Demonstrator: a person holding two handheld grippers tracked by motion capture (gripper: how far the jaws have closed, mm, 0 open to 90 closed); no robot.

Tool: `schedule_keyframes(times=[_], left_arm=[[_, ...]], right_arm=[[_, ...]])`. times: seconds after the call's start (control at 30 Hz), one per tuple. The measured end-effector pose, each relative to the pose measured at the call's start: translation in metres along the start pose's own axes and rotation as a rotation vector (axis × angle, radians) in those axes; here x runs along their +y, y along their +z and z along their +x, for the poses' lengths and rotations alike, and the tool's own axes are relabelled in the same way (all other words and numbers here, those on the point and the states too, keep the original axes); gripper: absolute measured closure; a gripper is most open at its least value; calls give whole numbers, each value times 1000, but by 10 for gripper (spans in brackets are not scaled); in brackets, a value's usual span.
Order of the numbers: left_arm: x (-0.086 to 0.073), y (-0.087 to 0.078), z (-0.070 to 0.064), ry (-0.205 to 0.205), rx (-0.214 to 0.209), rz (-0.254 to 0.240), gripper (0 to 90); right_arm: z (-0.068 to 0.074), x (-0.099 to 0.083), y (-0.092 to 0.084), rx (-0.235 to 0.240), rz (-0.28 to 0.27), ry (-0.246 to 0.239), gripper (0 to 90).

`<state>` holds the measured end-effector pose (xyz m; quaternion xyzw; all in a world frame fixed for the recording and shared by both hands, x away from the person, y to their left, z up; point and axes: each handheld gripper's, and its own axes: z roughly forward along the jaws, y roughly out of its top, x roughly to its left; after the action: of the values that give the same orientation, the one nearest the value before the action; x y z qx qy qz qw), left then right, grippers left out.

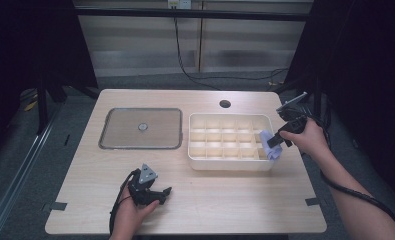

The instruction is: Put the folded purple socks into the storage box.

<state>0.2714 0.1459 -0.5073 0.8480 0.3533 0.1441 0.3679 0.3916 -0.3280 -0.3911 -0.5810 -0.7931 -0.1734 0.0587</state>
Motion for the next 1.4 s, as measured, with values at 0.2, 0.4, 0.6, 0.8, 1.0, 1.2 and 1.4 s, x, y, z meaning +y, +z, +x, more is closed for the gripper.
schedule_keyframes(times=[0.2, 0.4, 0.6, 0.8, 1.0, 1.2, 1.4], left_arm=[[0, 0, 0, 0, 0, 0, 204], [0, 0, 0, 4, -1, 2, 204], [0, 0, 0, 2, -1, 0, 202], [0, 0, 0, -2, 1, -1, 202], [0, 0, 0, -3, 2, 0, 202], [0, 1, 0, -6, 3, -2, 202], [0, 0, 0, -3, 2, 0, 202]], right_arm=[[1, 0, 7, -10, 14, -6, 746], [1, -2, 12, -7, 24, -12, 746], [1, -4, 20, -12, 31, -20, 747], [1, -5, 23, -8, 31, -28, 747], [1, -8, 24, -6, 28, -39, 747], [1, -9, 27, -6, 29, -45, 748], [2, -10, 31, -16, 36, -54, 750]])
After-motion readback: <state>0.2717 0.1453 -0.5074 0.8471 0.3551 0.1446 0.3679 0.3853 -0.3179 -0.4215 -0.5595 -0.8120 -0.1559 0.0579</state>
